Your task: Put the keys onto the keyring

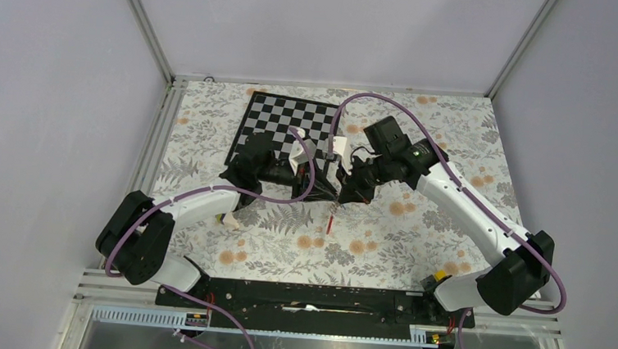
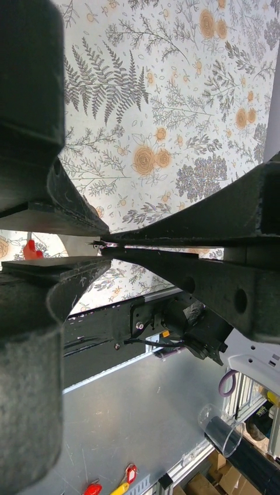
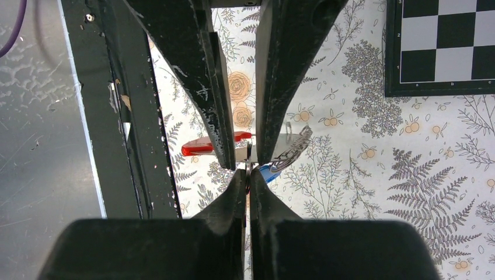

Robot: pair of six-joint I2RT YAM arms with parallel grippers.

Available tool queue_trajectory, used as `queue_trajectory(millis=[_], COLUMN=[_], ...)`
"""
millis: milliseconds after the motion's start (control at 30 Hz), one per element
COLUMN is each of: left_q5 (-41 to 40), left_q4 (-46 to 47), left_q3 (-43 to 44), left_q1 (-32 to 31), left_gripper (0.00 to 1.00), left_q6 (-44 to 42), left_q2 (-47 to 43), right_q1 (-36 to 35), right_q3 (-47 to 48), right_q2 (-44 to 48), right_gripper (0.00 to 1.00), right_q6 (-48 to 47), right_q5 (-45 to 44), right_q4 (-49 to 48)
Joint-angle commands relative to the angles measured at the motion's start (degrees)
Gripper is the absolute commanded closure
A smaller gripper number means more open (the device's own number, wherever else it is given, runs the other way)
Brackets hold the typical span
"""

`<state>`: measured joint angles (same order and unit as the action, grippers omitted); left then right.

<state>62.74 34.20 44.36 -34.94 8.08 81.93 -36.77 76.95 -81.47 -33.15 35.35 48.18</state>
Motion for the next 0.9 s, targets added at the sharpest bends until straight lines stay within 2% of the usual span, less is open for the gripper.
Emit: queue_trajectory(millis=[0,100,200,300,367,533,633,800,867], left_q5=[0.23,0.31,0.34,0.53,0.72,0.03,-0.29,-0.95,-1.27], left_q4=[3.24,3.28,3.33,3.95,6.82,21.77,25.95,28.37,29.17], left_q3=[1.96,2.04,2.20,2.25,1.74,-1.54,-2.53,-3.28,-3.55], left_q1=[-0.22,-0.22,-0.22,-0.22,0.00,1.65,2.15,2.16,2.16], left_gripper=[0.79,0.88,0.91,1.00,1.00,1.00,1.00,1.00,1.00], left_q6=[0.27,0.33,0.53,0.97,3.19,15.46,19.53,21.92,22.46], left_q2=[0.20,0.25,0.35,0.32,0.26,0.16,0.16,0.24,0.38], right_q1=[-0.65,-0.66,-0.66,-0.65,-0.66,-0.61,-0.54,-0.57,-0.57], right_q3=[1.43,1.32,1.04,0.92,0.74,-2.00,-4.55,-5.91,-6.29], right_q2=[0.42,0.50,0.47,0.52,0.85,4.80,7.27,8.21,8.42], right_gripper=[1.00,1.00,1.00,1.00,0.99,0.86,0.82,0.83,0.87], right_q6=[-0.25,-0.26,-0.18,-0.06,0.00,0.66,1.06,0.84,0.87], right_q5=[-0.07,-0.04,-0.05,-0.02,-0.14,-2.30,-2.57,-1.60,-1.00], right_q4=[-0.33,-0.44,-0.54,-0.71,-1.15,-5.41,-8.26,-9.44,-10.08])
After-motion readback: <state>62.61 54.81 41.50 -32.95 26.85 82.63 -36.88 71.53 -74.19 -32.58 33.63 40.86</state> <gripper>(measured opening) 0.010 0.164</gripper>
